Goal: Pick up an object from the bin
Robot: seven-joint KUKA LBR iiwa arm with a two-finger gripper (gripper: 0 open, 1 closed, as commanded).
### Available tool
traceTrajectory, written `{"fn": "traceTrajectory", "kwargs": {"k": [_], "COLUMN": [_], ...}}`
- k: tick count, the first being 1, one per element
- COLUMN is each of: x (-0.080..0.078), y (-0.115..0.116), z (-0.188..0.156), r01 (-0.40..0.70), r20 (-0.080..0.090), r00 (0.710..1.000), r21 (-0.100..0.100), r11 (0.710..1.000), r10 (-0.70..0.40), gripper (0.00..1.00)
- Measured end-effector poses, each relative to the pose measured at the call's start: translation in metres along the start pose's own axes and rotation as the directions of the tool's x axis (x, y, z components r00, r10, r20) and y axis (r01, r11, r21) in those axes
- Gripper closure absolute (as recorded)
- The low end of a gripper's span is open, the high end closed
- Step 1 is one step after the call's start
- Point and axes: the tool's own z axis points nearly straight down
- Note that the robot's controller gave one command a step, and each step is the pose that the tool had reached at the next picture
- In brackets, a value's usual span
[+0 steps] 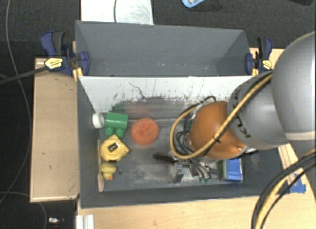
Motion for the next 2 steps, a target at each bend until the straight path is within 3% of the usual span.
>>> {"fn": "traceTrajectory", "kwargs": {"k": [1, 2], "x": [-0.001, -0.0029], "y": [-0.0011, -0.0013], "z": [-0.0166, -0.0228], "r01": [0.168, 0.217], "r20": [-0.013, -0.011], "r00": [0.986, 0.976], "r21": [-0.002, -0.003], "r11": [0.986, 0.976], "r10": [-0.168, -0.217], "gripper": [1.0, 1.0]}}
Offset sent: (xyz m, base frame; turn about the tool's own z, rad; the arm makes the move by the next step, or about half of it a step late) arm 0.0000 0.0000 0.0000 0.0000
